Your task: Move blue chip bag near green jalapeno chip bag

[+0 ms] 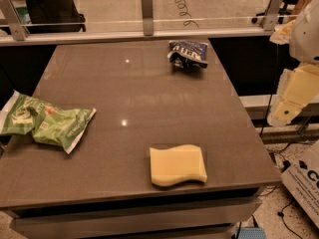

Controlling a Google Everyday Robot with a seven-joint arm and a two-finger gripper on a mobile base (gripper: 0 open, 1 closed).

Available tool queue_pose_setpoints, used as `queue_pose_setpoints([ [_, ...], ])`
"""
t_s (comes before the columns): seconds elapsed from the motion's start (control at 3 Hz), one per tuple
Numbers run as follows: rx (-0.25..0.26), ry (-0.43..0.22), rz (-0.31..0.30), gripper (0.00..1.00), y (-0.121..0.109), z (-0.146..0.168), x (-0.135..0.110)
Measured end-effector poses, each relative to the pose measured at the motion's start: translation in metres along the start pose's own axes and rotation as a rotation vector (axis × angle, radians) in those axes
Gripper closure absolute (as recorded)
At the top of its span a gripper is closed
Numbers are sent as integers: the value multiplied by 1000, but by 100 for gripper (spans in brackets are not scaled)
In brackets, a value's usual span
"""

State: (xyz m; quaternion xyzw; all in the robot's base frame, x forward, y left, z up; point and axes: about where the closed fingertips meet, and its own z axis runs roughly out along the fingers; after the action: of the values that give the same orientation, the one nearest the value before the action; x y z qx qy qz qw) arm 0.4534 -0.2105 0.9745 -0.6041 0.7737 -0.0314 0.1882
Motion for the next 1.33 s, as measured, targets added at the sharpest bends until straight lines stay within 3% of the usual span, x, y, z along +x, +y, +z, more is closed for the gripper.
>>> queue_pose_setpoints([
  [0.67,106,-126,-84,0,-78,55,-37],
  [1.33,143,-152,-125,0,-158,118,-63],
])
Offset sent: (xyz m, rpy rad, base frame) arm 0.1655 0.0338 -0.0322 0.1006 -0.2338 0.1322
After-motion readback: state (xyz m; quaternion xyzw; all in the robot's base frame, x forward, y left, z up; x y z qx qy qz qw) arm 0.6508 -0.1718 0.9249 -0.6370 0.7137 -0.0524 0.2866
